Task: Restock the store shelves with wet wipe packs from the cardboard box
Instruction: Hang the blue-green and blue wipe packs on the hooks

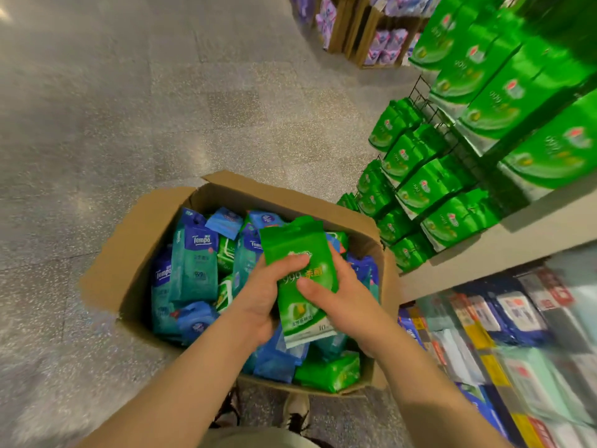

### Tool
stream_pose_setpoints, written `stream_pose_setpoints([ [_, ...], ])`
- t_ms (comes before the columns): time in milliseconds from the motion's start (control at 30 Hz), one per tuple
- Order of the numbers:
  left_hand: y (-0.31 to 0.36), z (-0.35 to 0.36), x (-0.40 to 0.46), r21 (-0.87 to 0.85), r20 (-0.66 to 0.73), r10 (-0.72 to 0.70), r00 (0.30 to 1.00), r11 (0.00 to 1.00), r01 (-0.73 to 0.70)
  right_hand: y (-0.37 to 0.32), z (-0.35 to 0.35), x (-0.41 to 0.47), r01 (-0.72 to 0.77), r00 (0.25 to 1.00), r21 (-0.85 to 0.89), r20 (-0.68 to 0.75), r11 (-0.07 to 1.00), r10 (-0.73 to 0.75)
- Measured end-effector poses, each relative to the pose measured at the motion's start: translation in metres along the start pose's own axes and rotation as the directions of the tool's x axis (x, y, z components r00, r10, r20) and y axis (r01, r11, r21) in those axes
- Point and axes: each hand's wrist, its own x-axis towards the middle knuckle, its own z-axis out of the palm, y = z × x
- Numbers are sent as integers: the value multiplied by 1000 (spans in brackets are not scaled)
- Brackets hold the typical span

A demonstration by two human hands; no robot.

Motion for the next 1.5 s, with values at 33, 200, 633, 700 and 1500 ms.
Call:
stream_pose_setpoints([
  [33,-6,6,-5,15,1,13,1000,1000,-13,5,-3,-9,2,999,99,37,995,-6],
  [200,-37,31,-34,53,-6,75,997,996,-74,26,-18,-50,65,997,301,17,951,-74],
  [633,-81,35,-111,238,205,-74,976,971,23,38,-24,-161,45,994,677,-100,735,32],
  [700,-89,34,-126,238,292,-199,936,962,130,35,-16,-181,70,985,665,-165,744,55],
  [1500,-313,265,-266,587,556,-491,671,803,102,122,-167,-505,343,444,352,-878,871,180],
])
